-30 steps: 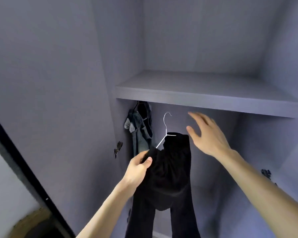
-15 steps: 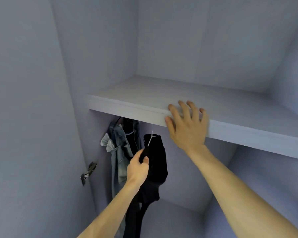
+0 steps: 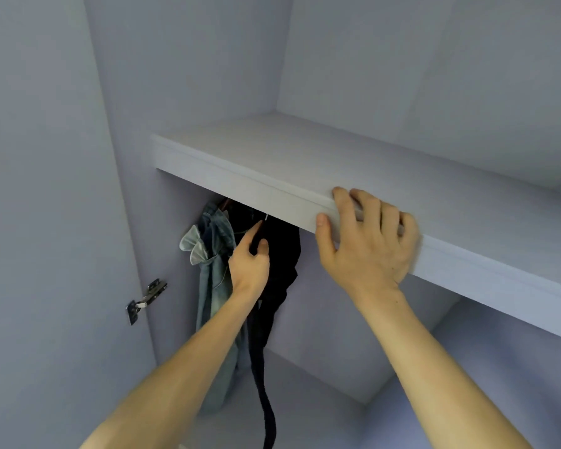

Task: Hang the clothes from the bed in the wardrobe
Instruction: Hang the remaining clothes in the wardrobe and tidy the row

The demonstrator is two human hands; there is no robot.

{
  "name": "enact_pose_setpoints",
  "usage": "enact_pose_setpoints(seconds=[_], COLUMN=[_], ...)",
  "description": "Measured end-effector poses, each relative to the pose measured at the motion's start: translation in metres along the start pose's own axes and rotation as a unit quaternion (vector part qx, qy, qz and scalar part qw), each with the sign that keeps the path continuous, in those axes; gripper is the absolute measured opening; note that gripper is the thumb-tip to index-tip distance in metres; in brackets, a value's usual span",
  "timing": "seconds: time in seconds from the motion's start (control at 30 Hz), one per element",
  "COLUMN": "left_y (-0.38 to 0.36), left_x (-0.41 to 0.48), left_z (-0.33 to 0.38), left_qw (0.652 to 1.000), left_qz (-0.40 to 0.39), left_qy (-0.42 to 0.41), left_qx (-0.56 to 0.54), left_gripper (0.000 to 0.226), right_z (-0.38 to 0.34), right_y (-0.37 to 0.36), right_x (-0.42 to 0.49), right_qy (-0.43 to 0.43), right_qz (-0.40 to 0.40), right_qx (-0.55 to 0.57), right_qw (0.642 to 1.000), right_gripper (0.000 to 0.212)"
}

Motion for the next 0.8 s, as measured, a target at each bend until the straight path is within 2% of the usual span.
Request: enact_pose_setpoints(seconds=[0.33,0.57,0.8], left_y=[-0.02,0.002,0.018], left_x=[0.051,0.075,0.094], left_z=[-0.017,-0.049,-0.045], left_qw=[0.994,0.978,0.972], left_qz=[0.001,-0.015,0.01], left_qy=[0.045,0.038,0.016], left_qx=[0.102,0.206,0.234], left_gripper=[0.046,0.048,0.047], right_z=[-0.001,-0.002,0.001], right_y=[-0.003,-0.006,-0.007], right_x=[0.0,-0.001,0.0], right_qy=[-0.001,-0.007,-0.007], right_qz=[0.022,0.025,0.027], right_qx=[-0.009,-0.008,-0.006], right_qw=[1.0,1.0,1.0], right_gripper=[0.036,0.036,0.037])
Point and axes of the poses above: each hand's wrist, its own x-axis towards the middle knuckle, its own y-axis out of the back of the hand, z = x × y, the point moved 3 cm from there along x, towards the middle knuckle, and after that the axes turned 8 degrees about -x, right-handed, at the moved point
